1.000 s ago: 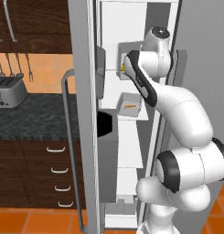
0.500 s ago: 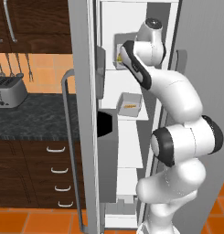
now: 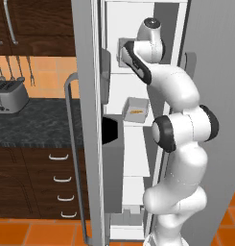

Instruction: Take the meat container that has the shrimp and place it on the second highest rack of the freezer. Then take the vegetable container that has the lemon and carrot and place it on the highest rack of the freezer.

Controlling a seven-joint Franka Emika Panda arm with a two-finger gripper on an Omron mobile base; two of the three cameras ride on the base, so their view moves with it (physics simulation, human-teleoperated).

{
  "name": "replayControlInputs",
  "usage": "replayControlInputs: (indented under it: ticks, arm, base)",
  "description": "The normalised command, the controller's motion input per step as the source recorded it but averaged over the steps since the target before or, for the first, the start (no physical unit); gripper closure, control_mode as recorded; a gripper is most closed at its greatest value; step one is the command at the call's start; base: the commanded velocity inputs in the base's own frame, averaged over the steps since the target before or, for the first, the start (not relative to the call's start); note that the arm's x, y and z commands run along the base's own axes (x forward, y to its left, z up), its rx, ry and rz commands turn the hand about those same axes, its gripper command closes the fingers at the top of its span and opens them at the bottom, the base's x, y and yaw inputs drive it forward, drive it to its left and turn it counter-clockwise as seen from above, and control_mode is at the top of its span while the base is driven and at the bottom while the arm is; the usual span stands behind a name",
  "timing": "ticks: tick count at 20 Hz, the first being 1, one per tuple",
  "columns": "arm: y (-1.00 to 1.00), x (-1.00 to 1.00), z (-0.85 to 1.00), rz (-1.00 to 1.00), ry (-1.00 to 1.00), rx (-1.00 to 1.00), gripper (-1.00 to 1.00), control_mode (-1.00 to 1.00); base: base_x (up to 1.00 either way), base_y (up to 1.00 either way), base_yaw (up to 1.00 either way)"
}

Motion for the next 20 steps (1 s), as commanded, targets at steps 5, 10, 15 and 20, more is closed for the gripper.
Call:
replayControlInputs:
  ticks: [5, 10, 15, 20]
  arm:
    - [0.00, -0.05, -0.27, -0.04, -0.15, -0.11, -1.00, -1.00]
    - [0.01, -0.32, -0.28, 0.00, -0.28, -0.08, -1.00, -1.00]
    - [0.00, -0.66, 0.40, 0.00, -0.19, 0.00, -1.00, -1.00]
    - [-0.01, -1.00, 0.11, 0.00, -0.03, 0.00, -1.00, -1.00]
  base:
    - [0.00, 0.00, 0.00]
    - [0.00, 0.00, 0.00]
    - [0.00, 0.00, 0.00]
    - [0.00, 0.00, 0.00]
